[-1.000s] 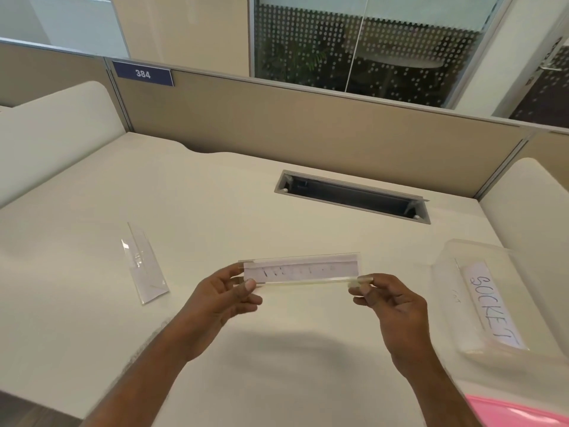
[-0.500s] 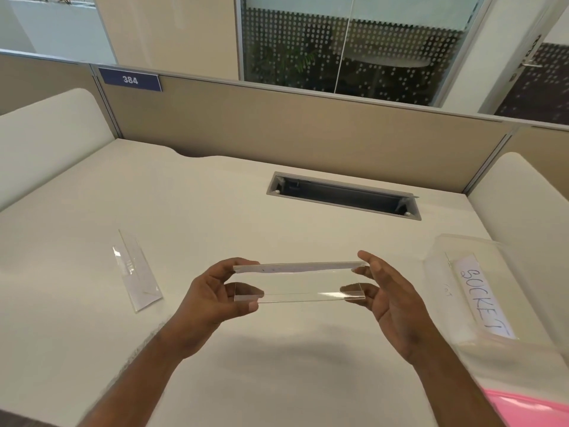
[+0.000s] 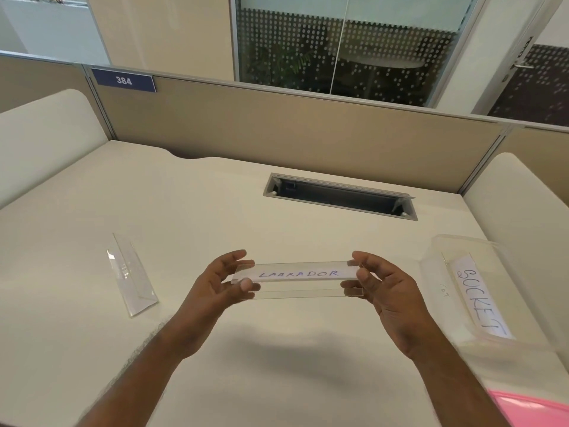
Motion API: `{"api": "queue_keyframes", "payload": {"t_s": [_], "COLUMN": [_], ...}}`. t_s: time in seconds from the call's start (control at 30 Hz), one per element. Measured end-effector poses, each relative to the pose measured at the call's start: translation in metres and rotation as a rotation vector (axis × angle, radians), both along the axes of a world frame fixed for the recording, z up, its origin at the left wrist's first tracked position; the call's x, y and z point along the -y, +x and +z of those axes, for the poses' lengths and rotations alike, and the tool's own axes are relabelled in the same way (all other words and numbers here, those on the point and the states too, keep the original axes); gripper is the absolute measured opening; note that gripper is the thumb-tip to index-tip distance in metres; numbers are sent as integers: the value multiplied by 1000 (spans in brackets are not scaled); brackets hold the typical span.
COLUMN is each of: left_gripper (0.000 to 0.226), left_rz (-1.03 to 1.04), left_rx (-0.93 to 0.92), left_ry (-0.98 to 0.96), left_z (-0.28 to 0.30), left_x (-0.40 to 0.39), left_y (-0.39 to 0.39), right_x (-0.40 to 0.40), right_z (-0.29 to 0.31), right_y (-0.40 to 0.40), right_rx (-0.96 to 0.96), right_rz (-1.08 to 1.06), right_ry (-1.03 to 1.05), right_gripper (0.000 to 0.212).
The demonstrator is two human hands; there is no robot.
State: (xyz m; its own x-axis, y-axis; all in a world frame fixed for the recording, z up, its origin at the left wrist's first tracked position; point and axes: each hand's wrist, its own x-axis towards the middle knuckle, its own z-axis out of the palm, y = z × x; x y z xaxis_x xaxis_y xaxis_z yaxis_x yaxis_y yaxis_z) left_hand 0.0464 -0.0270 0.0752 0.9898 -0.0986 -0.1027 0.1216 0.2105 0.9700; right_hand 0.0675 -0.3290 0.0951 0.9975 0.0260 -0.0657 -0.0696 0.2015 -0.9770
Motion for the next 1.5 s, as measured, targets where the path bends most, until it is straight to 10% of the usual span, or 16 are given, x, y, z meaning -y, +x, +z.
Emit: {"api": "queue_keyframes", "payload": {"t_s": [0.63, 1.5], "left_gripper": [56, 64], "left_rz": [-160, -193], "left_rx": [92, 409], "left_ry": [72, 309], "left_z": [21, 61], "left_x": [-9, 11], "left_y": [2, 36], "right_x": [42, 69], "right_z": [10, 45], "right_y": [-11, -5], "right_rx": [163, 530], "right_rz": [157, 47], "right_ry": [-86, -421], "right_gripper": [71, 75]}}
